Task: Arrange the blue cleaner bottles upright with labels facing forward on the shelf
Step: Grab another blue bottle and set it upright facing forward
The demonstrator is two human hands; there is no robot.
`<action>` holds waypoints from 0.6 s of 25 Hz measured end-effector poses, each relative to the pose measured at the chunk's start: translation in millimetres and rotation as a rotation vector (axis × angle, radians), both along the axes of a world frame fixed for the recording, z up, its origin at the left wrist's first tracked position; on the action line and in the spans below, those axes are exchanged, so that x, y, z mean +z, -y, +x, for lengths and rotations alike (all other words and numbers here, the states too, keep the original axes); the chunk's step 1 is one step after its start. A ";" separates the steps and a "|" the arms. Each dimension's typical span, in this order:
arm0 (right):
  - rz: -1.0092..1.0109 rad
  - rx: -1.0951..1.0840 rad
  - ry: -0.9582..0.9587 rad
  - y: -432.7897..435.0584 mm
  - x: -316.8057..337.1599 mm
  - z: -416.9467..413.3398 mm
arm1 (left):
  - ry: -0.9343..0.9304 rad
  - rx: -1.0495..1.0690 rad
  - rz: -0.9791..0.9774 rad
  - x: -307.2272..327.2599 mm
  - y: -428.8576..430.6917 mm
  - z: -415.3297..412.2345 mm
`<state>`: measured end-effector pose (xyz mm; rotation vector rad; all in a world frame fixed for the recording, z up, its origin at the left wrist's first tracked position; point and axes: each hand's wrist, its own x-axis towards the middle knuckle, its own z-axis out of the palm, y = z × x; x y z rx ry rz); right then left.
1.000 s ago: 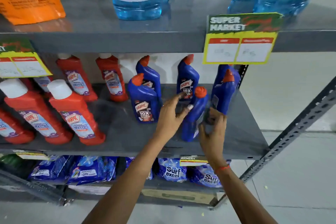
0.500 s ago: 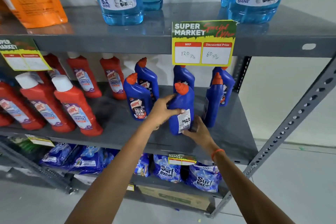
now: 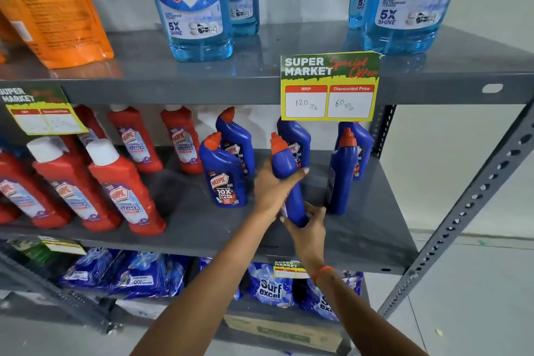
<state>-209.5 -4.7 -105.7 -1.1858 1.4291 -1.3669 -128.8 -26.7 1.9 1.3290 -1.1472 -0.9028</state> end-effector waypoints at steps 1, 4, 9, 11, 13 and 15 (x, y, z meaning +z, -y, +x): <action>-0.001 0.028 -0.001 -0.4 -3.0 -0.5 | 0.047 0.011 -0.005 -0.9 4.1 6.5; 0.007 0.217 0.000 6.7 -3.3 -13.3 | 0.053 -0.118 0.001 -1.8 17.6 28.5; 0.063 0.331 -0.104 28.1 3.2 -33.3 | -0.008 -0.399 0.038 -5.2 25.4 51.3; 0.059 0.275 -0.104 31.2 -0.3 -32.7 | -0.002 -0.449 0.054 -7.5 25.0 55.7; 0.050 0.242 -0.126 31.3 -4.5 -28.8 | 0.011 -0.465 0.062 -7.9 26.9 59.3; 0.046 0.230 -0.145 30.7 -5.9 -23.4 | 0.019 -0.468 0.069 -5.8 29.6 63.9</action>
